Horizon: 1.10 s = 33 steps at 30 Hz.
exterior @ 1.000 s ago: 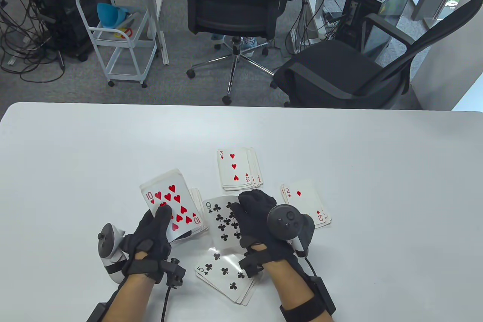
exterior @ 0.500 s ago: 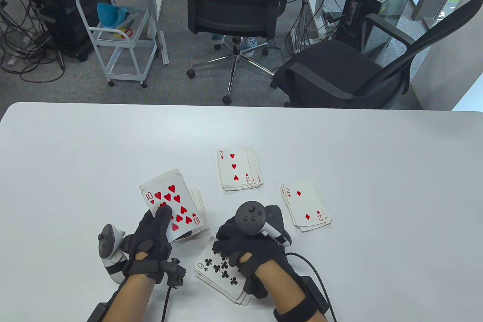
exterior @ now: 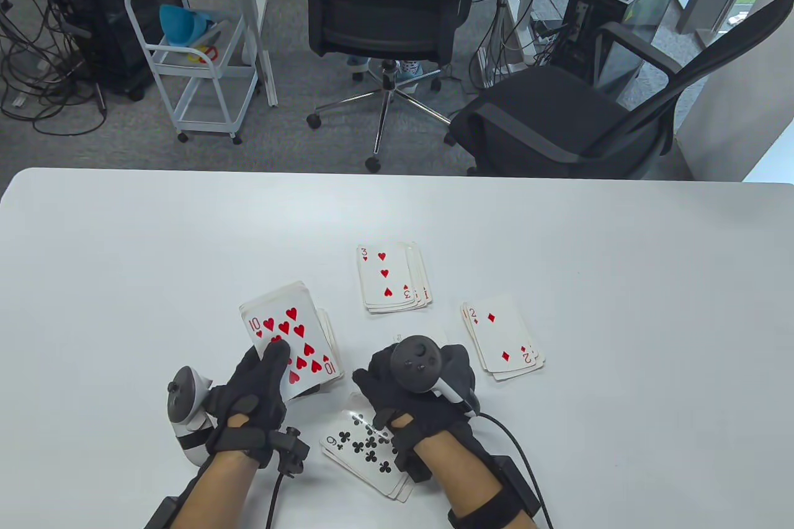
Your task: Playing card suit sorting
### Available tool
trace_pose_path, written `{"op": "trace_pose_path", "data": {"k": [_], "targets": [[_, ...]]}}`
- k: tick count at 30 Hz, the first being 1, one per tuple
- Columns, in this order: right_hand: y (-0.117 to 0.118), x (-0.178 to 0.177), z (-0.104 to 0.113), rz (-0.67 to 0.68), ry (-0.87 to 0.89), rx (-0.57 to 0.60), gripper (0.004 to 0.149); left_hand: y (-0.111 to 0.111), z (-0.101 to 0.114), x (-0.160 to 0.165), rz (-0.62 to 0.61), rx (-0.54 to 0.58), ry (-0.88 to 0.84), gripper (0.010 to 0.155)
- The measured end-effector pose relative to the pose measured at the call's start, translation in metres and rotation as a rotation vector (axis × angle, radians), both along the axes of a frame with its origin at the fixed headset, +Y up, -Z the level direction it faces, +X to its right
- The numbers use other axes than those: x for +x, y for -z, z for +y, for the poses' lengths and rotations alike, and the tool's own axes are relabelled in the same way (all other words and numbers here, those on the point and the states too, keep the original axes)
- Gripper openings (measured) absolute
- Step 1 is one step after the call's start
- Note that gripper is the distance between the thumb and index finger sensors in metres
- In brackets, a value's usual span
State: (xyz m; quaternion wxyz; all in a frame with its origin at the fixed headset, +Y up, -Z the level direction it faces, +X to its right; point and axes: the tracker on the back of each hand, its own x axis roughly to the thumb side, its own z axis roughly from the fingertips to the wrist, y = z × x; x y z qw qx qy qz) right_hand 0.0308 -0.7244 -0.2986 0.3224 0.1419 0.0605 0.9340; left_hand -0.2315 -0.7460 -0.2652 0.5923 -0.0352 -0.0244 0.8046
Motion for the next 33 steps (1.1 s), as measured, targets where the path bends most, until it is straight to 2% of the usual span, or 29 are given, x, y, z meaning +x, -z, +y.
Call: {"op": "trace_pose_path", "data": {"k": [6,8,14,18,23,28,33], "targets": [[-0.004,0.011,0.009,-0.054,0.277,0.154,0.052,0.000,-0.003,0.014,-0.082,-0.004,0.073,0.053],[-0.005,0.013,0.011,-0.063,0.319,0.188,0.052,0.000,-0.004,0.017,-0.092,-0.009,0.090,0.052],[-0.006,0.001,0.008,0.085,0.282,0.130,0.055,-0.001,-0.006,0.017,-0.061,-0.012,0.119,0.049],[-0.009,-0.009,0.008,0.135,0.218,0.153,0.059,-0.002,-0.005,0.013,-0.037,-0.001,0.124,0.049],[-0.014,-0.014,0.012,0.127,0.161,0.246,0.057,-0.002,-0.005,0.010,-0.013,-0.001,0.100,0.049],[-0.016,-0.015,0.012,0.111,0.212,0.262,0.046,-0.003,-0.010,0.013,-0.017,-0.023,0.067,0.049],[-0.015,-0.007,0.014,0.030,0.250,0.319,0.037,-0.002,-0.011,0.018,-0.071,-0.036,0.042,0.054]]}}
